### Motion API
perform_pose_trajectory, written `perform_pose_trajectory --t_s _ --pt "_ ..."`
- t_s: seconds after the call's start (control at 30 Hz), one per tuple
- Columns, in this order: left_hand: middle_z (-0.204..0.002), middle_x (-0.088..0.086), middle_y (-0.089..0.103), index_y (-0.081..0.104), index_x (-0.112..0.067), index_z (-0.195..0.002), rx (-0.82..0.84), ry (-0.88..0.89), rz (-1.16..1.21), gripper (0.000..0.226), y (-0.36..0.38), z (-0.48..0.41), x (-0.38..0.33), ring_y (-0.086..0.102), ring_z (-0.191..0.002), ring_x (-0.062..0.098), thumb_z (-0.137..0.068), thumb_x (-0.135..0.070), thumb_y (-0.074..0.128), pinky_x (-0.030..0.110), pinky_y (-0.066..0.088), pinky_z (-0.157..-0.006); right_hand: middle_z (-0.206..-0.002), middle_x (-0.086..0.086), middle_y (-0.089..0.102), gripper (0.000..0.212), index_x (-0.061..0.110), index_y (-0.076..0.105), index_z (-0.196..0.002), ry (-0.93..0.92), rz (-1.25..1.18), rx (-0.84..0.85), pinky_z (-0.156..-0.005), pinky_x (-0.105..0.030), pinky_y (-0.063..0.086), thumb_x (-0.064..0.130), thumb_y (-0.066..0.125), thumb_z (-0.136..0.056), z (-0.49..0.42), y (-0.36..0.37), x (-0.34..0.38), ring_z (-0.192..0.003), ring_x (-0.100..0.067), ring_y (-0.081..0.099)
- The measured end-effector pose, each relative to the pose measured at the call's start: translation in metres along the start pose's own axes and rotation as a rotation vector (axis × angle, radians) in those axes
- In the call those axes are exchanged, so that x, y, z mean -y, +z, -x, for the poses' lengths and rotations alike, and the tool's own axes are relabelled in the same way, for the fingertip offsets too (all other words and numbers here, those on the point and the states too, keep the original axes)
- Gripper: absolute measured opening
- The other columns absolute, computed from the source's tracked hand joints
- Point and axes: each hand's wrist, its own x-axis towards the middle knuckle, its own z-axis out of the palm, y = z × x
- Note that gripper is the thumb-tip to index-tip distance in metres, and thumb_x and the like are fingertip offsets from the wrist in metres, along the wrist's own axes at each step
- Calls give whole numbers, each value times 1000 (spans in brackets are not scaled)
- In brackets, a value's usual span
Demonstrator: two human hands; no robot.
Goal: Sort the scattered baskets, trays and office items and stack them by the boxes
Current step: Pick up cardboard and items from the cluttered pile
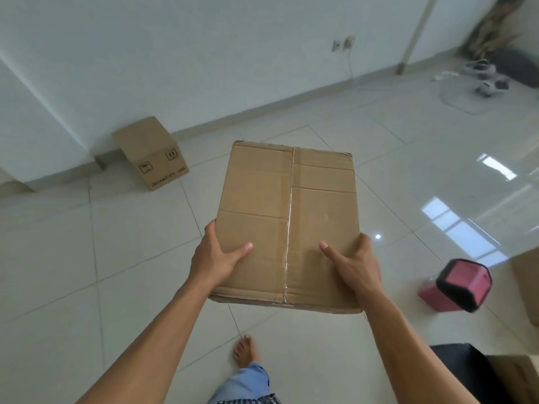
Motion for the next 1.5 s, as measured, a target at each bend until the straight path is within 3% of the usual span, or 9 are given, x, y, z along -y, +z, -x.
perform_pose_trajectory --t_s 0.2,0.5,0.7,0.83,1.0,1.17,1.33,1.5 --pt "-134 -7 57 33 -28 -145 1 -17 23 93 -38 -102 -14 58 -117 20 -73 -61 80 36 49 -98 -116 6 52 88 28 36 -138 -2 6 3 -88 -40 46 72 74 -72 -73 48 77 -102 -24 53" --pt "-136 -4 57 33 -27 -146 -52 -75 72 92 -61 -236 -32 57 -120 22 -74 -61 78 45 49 -103 -116 6 54 86 29 38 -138 -56 55 51 -98 -48 50 73 71 -73 -193 101 169 -107 -27 57" --pt "-123 -14 60 36 -35 -143 -137 -131 119 87 -71 -340 -52 60 -110 15 -72 -63 78 34 50 -91 -118 4 57 85 28 39 -136 -101 41 138 -95 -45 50 74 71 -72 -299 139 235 -103 -25 56" --pt "-113 -23 59 37 -40 -139 -183 -177 186 84 -75 -395 -77 61 -105 10 -71 -65 78 28 49 -82 -123 2 60 90 29 38 -139 -135 80 192 -96 -42 48 77 69 -69 -368 151 281 -114 -29 59" --pt "-117 -24 58 36 -39 -141 -242 -213 243 83 -70 -454 -91 60 -108 10 -73 -62 78 31 48 -88 -123 0 60 89 27 39 -139 -190 149 222 -93 -41 46 76 69 -71 -441 171 332 -115 -32 59" --pt "-125 -16 60 37 -36 -143 -282 -245 239 85 -84 -520 -91 60 -113 14 -73 -63 78 34 49 -94 -116 4 55 87 26 38 -139 -207 155 271 -89 -40 48 73 70 -74 -493 205 371 -100 -24 53" --pt "-121 -16 58 40 -34 -140 -286 -247 235 83 -106 -600 -81 59 -115 16 -72 -64 78 36 48 -97 -112 6 52 84 26 39 -138 -212 158 274 -86 -38 46 71 71 -75 -542 254 413 -98 -22 51" --pt "-149 -7 48 27 -28 -154 -213 -263 275 105 -136 -681 -73 48 -135 20 -70 -71 74 46 43 -111 -111 7 52 86 28 37 -141 -182 183 253 -81 -35 42 71 72 -75 -587 299 463 -97 -21 51"
